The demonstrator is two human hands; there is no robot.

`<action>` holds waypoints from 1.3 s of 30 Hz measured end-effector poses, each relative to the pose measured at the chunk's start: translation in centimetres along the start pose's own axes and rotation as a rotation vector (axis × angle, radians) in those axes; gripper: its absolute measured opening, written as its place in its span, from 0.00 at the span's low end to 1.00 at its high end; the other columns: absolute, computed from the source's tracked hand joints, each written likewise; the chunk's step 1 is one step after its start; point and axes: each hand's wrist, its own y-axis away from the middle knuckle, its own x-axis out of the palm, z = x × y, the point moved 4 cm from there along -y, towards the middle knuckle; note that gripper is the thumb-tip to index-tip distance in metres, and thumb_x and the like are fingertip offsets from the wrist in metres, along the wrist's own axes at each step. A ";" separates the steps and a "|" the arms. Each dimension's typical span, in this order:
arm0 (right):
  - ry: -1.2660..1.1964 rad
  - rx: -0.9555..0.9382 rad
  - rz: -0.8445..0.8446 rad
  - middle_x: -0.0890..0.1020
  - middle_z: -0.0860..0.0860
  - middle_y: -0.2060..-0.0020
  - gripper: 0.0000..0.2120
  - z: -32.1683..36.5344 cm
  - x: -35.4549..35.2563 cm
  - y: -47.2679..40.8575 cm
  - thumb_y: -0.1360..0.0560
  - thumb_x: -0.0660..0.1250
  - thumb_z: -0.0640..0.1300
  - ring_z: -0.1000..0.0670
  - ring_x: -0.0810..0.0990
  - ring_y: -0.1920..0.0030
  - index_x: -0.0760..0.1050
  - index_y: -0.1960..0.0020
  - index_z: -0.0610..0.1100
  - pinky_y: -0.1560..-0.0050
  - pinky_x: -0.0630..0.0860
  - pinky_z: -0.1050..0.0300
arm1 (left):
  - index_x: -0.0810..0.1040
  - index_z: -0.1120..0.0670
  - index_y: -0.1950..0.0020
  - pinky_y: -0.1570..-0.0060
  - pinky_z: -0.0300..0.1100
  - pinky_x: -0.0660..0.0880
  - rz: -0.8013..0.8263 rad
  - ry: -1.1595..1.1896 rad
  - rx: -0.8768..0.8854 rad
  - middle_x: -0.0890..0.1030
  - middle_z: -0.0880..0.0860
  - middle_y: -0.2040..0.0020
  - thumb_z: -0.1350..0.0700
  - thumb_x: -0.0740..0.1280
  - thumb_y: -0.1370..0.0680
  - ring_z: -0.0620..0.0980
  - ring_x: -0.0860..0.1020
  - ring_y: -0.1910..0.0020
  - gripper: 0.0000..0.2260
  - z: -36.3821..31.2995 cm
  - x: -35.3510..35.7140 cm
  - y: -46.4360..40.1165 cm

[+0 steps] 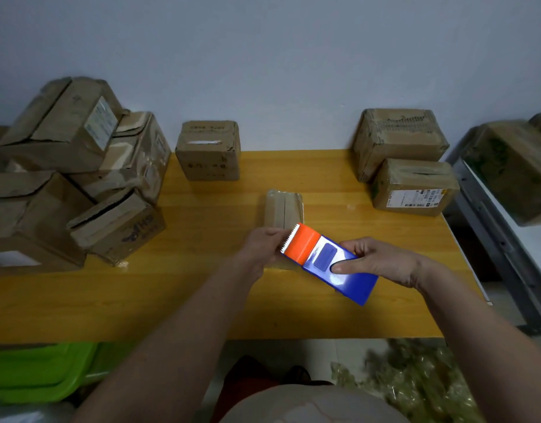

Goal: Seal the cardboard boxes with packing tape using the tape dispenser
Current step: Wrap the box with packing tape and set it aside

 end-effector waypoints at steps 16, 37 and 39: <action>0.104 0.151 0.025 0.86 0.46 0.60 0.19 0.8 0.8 -0.8 0.32 0.74 0.57 0.51 0.84 0.63 0.82 0.52 0.42 0.65 0.77 0.63 | 0.84 0.49 0.54 0.72 0.24 0.67 -0.343 -0.076 0.146 0.81 0.43 0.61 0.51 0.66 0.22 0.38 0.77 0.61 0.07 4.4 -4.1 0.3; 0.594 0.338 -0.202 0.81 0.47 0.61 0.24 4.2 -0.7 -8.4 0.35 0.74 0.62 0.48 0.80 0.59 0.76 0.55 0.42 0.60 0.75 0.54 | 0.74 0.50 0.64 0.51 0.45 0.57 -0.632 -0.620 0.025 0.82 0.54 0.58 0.46 0.59 0.18 0.54 0.74 0.59 0.17 4.9 -4.3 -3.3; 0.630 0.363 -0.204 0.79 0.48 0.62 0.23 4.3 -0.8 -9.0 0.35 0.74 0.62 0.48 0.78 0.60 0.73 0.57 0.44 0.64 0.73 0.56 | 0.78 0.51 0.62 0.51 0.45 0.57 -0.615 -0.632 0.015 0.82 0.53 0.58 0.46 0.59 0.19 0.55 0.76 0.57 0.17 5.1 -4.1 -3.8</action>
